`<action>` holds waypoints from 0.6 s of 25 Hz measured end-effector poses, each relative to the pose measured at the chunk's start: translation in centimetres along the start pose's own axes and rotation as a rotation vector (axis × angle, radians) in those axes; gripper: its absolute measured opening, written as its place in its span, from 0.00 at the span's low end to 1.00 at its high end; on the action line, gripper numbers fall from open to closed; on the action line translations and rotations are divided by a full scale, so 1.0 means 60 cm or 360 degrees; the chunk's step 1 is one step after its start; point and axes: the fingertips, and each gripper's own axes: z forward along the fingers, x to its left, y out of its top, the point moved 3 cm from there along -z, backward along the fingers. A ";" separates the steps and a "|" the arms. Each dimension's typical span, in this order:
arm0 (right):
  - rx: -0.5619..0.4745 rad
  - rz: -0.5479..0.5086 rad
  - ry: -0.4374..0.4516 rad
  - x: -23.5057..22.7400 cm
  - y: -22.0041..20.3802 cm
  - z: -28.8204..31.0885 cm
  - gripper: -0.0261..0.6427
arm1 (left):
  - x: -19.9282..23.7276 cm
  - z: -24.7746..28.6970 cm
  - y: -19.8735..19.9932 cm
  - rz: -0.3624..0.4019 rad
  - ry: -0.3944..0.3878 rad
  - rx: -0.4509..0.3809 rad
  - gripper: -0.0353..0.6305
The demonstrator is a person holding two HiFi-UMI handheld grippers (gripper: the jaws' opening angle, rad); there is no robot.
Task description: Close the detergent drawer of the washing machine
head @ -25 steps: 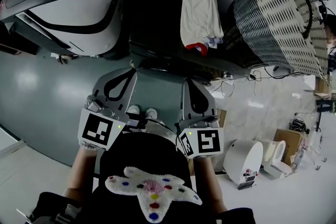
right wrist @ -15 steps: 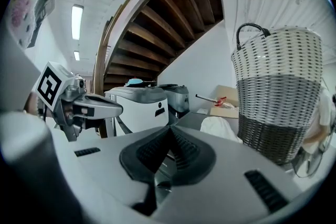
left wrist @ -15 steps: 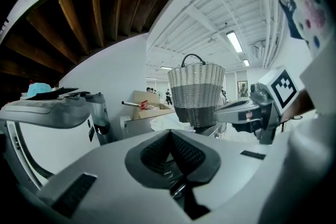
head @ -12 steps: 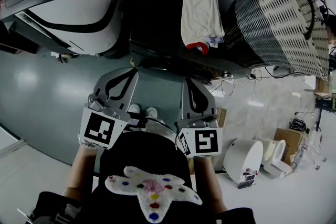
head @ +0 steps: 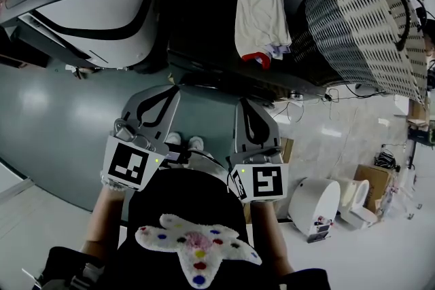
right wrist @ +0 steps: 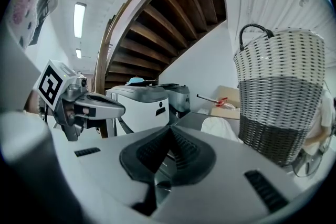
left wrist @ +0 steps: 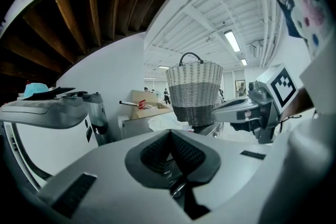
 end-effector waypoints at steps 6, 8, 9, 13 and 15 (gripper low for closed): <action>0.0009 0.0013 0.0004 0.001 -0.003 0.004 0.05 | 0.006 0.003 -0.002 -0.0012 0.0015 0.0000 0.07; 0.0016 0.0010 0.0010 0.001 -0.004 0.005 0.05 | 0.006 0.004 -0.002 -0.0015 0.0015 0.0002 0.07; 0.0019 0.0009 0.0012 0.002 -0.005 0.006 0.05 | 0.006 0.005 -0.003 -0.0015 0.0013 0.0003 0.07; 0.0033 0.0008 0.0012 0.002 -0.010 0.007 0.05 | 0.006 0.006 -0.006 -0.0011 0.0007 0.0011 0.07; 0.0039 0.0008 0.0010 0.002 -0.011 0.008 0.05 | 0.006 0.006 -0.007 -0.0008 0.0003 0.0015 0.07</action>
